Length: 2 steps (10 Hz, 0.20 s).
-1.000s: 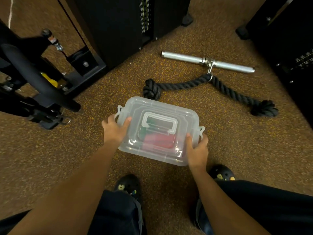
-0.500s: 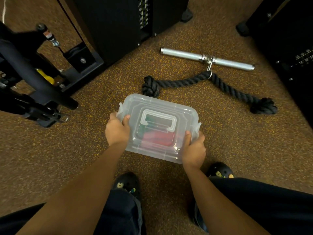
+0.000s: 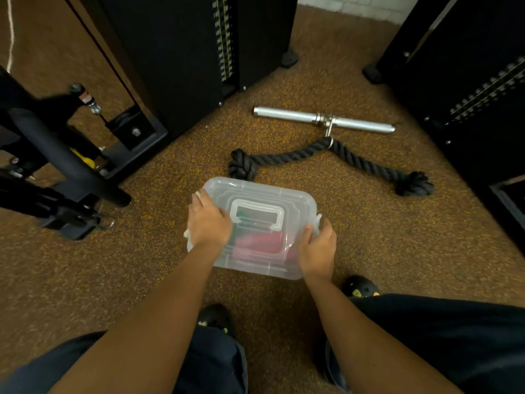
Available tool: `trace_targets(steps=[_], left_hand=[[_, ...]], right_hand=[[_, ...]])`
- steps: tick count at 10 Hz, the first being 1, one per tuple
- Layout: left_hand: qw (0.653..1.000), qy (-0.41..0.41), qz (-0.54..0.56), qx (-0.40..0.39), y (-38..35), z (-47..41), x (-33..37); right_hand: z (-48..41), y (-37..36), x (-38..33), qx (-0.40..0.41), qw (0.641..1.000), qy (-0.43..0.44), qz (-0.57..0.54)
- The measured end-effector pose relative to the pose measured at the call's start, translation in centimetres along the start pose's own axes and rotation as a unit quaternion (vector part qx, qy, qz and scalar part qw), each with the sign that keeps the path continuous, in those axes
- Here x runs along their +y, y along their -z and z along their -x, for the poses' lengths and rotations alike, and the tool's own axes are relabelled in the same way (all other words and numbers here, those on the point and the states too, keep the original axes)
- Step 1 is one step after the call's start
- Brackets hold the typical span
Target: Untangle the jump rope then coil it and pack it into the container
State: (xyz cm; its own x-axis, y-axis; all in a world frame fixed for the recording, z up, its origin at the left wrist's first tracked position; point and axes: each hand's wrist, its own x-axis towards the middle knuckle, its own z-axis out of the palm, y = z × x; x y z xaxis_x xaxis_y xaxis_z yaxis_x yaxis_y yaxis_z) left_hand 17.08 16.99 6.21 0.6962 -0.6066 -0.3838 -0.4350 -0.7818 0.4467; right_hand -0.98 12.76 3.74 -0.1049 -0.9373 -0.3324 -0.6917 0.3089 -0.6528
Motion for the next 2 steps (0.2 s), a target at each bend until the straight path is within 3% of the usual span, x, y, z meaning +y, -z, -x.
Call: trace_targets(steps=[1, 2], left_hand=[[0.995, -0.087, -0.001, -0.046, 1.6, 1.2, 3.5], [0.976, -0.212, -0.02, -0.041, 3.2, 2.5, 6.3]], right_hand=[[0.7, 2.2, -2.6, 0.027, 0.999, 0.029, -0.021], [1.1, 4.6, -5.3, 0.057, 0.995, 0.067, -0.044]])
